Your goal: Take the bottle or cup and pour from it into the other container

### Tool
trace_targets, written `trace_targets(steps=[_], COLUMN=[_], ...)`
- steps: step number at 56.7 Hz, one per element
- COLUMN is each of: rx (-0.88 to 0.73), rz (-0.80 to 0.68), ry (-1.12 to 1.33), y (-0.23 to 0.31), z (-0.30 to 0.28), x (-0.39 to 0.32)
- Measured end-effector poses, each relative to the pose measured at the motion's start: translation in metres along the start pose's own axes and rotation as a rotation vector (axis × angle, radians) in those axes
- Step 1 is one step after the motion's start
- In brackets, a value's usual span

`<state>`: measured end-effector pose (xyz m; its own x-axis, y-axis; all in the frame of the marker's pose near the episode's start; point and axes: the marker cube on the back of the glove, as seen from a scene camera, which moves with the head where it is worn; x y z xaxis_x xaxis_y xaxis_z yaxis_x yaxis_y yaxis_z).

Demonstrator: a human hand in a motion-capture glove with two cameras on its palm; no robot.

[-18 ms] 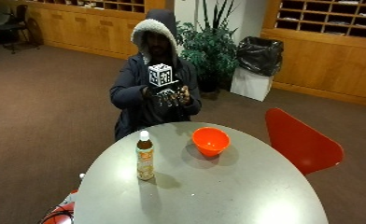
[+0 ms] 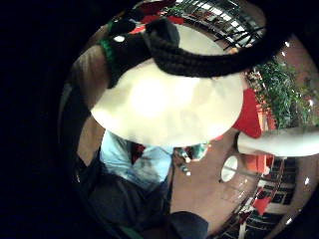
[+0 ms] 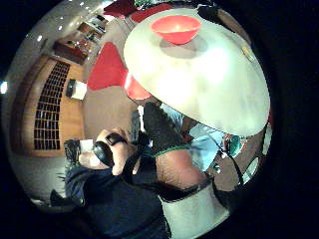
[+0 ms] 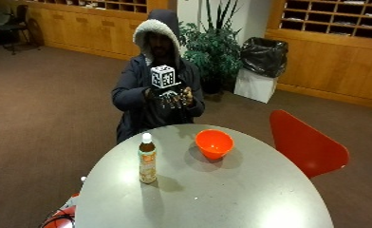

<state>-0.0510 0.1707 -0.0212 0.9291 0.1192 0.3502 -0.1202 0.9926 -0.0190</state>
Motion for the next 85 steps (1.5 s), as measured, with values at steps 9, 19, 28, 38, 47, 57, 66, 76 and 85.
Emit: trace_targets(steps=[9, 19, 28, 38, 47, 57, 66, 76, 85], rx=[-0.008, 0.003, 0.009, 0.053, 0.047, 0.035, 0.06, 0.089, 0.179], rz=[0.068, 0.078, 0.054, 0.087, 0.147, 0.215, 0.283, 0.351, 0.355], ry=[-0.14, -0.135, -0.148, -0.118, -0.114, -0.124, -0.145, -0.206, -0.299], y=[0.073, 0.071, 0.06, 0.053, 0.049, 0.046, 0.034, 0.018, -0.001], z=[0.0, -0.011, -0.046, -0.069, -0.069, -0.061, -0.048, -0.031, 0.002], x=[-0.007, 0.004, 0.015, 0.038, 0.071, 0.123, 0.172, 0.217, 0.257])
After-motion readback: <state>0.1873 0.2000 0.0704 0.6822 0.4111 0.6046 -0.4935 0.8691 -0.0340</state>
